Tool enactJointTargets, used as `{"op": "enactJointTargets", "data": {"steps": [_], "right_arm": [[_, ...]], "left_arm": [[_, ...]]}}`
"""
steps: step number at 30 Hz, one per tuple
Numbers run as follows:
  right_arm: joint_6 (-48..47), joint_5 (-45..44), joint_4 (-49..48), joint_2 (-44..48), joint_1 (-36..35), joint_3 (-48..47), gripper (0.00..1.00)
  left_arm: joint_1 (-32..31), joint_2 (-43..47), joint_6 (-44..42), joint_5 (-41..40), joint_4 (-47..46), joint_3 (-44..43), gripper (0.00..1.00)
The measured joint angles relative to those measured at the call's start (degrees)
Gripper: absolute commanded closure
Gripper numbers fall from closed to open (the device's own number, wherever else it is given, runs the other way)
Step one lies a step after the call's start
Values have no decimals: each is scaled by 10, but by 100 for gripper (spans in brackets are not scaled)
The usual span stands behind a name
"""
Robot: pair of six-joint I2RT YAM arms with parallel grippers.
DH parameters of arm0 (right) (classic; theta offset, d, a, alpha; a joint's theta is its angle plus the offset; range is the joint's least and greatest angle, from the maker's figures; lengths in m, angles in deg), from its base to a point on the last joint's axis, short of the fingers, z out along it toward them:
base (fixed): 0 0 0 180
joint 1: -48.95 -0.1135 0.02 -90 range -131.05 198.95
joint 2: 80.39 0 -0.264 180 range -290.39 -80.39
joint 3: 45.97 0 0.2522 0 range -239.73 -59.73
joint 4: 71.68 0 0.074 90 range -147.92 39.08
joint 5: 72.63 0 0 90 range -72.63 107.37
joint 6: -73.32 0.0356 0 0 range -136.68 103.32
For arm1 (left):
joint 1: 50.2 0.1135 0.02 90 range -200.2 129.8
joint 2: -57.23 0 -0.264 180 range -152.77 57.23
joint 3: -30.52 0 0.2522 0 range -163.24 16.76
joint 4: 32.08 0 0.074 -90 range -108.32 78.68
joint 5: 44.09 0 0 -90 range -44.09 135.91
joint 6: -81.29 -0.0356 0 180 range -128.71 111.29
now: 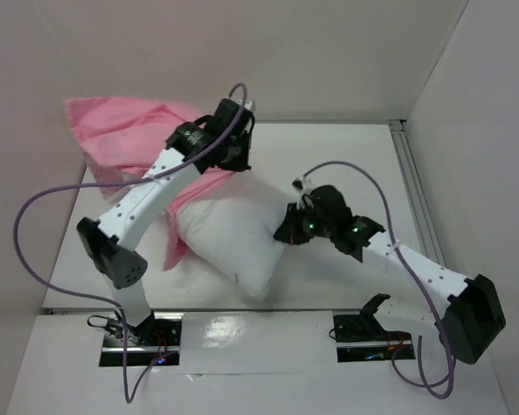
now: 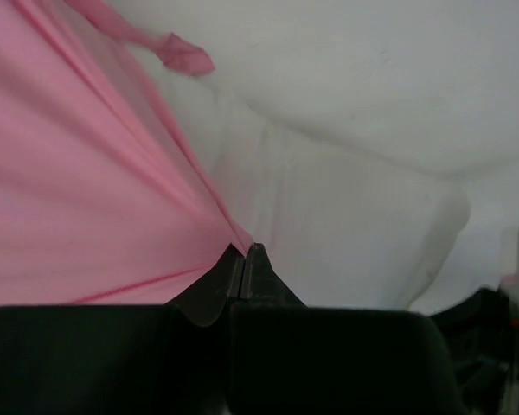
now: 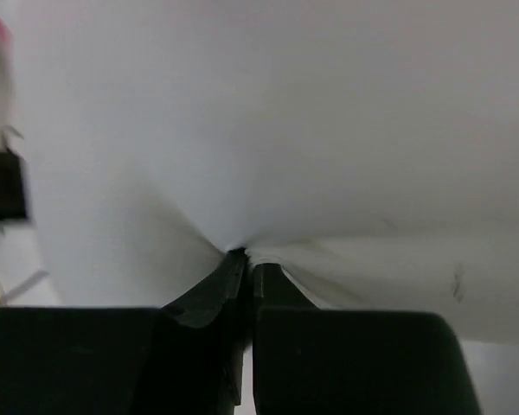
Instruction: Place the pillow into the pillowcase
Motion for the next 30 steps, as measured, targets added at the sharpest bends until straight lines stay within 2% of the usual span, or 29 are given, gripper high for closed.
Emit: {"op": "enactJointTargets", "data": {"steps": [3,5,6,7,8,9,12,13,17,19,22,23,24,27,30], "right_arm": [[2,-4,57,-21,-61,55,100],[2,-3,68,-15,-100,56,99],[0,-6,64,-11,-114,53,85],[-2,-12,65,-10,-124,48,57],[-4,-19,70,-11,-132,40,22],[-7,-24,80,-14,-137,29,15],[-30,-71,138,-20,-148,-18,3],[-35,-93,155,-19,-148,-34,3],[-61,-205,250,-4,-146,-127,4],[-63,-250,279,10,-146,-183,13],[-59,-323,285,42,-145,-246,39],[-54,-349,284,48,-142,-254,43],[-49,-371,284,51,-137,-256,43],[-38,-415,285,18,-98,-263,25],[-41,-381,270,-79,-22,-292,30]], "left_arm": [[3,-52,1,-27,19,23,100],[7,-60,5,-38,30,30,99],[8,-60,9,-44,34,30,94],[8,-60,11,-51,39,26,86],[8,-60,11,-58,48,15,65],[8,-61,8,-64,53,5,52],[7,-61,12,-75,69,-35,19],[7,-60,9,-78,71,-45,16],[5,-53,11,-102,91,-71,15],[5,-49,12,-116,103,-81,18],[5,-35,13,-135,117,-87,25],[5,-28,14,-139,122,-87,26],[5,-21,15,-142,125,-85,26],[5,4,22,-146,129,-66,27],[5,30,36,-146,133,-31,29]]}}
